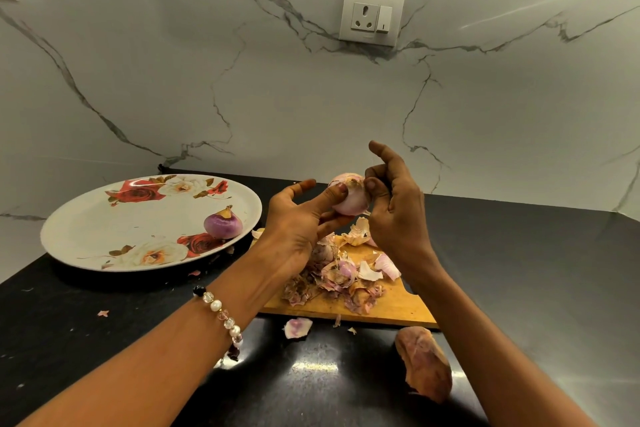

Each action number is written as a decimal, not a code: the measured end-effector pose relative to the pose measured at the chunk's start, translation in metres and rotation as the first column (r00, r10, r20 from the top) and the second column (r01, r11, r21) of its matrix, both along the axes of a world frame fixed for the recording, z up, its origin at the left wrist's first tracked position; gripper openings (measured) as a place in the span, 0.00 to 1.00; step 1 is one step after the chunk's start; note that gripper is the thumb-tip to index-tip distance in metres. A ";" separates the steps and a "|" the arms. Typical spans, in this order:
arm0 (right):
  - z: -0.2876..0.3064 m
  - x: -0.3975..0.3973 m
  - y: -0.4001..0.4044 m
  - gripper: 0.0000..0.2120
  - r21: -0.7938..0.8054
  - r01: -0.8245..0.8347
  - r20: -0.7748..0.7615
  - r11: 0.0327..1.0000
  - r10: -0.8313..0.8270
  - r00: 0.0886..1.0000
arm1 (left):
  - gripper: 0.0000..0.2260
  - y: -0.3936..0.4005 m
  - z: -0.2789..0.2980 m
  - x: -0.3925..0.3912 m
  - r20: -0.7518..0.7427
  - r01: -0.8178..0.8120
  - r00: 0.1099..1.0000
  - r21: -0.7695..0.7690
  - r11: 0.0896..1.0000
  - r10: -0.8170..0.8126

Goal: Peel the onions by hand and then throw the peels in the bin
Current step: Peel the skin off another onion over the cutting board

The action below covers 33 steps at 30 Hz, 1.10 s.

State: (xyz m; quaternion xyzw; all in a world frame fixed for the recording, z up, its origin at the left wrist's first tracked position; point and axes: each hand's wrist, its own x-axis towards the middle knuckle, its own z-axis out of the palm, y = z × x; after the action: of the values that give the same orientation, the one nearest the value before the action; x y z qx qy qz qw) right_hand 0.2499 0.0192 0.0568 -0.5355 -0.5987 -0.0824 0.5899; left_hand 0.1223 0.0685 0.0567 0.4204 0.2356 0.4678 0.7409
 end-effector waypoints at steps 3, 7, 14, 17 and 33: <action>0.001 0.000 -0.001 0.30 -0.005 -0.002 0.021 1.000 0.002 1.000 | 0.35 -0.002 0.000 0.001 0.003 0.017 1.000 -0.011 1.000 -0.017; 0.004 0.003 -0.003 0.25 0.032 0.019 -0.016 0.999 -0.018 1.000 | 0.34 0.000 0.001 -0.001 0.051 0.040 0.998 -0.072 0.997 -0.036; 0.011 0.012 -0.008 0.20 0.088 0.076 0.185 0.993 -0.091 0.979 | 0.35 0.006 0.002 -0.004 0.038 -0.008 0.999 -0.064 0.998 0.010; 0.006 0.008 -0.005 0.23 0.068 0.089 0.287 0.994 -0.105 0.952 | 0.36 0.005 0.001 -0.004 0.014 -0.021 1.000 -0.025 0.999 0.022; 0.008 0.018 -0.006 0.32 0.062 0.082 0.077 0.995 -0.087 0.993 | 0.35 0.000 0.002 -0.002 -0.016 -0.026 1.000 0.020 0.999 0.026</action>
State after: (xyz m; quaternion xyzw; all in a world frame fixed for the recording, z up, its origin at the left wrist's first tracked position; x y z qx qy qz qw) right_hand 0.2684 0.0131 0.0646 -0.5391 -0.5957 -0.1462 0.5772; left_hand 0.1204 0.0688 0.0585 0.4284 0.2425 0.4761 0.7287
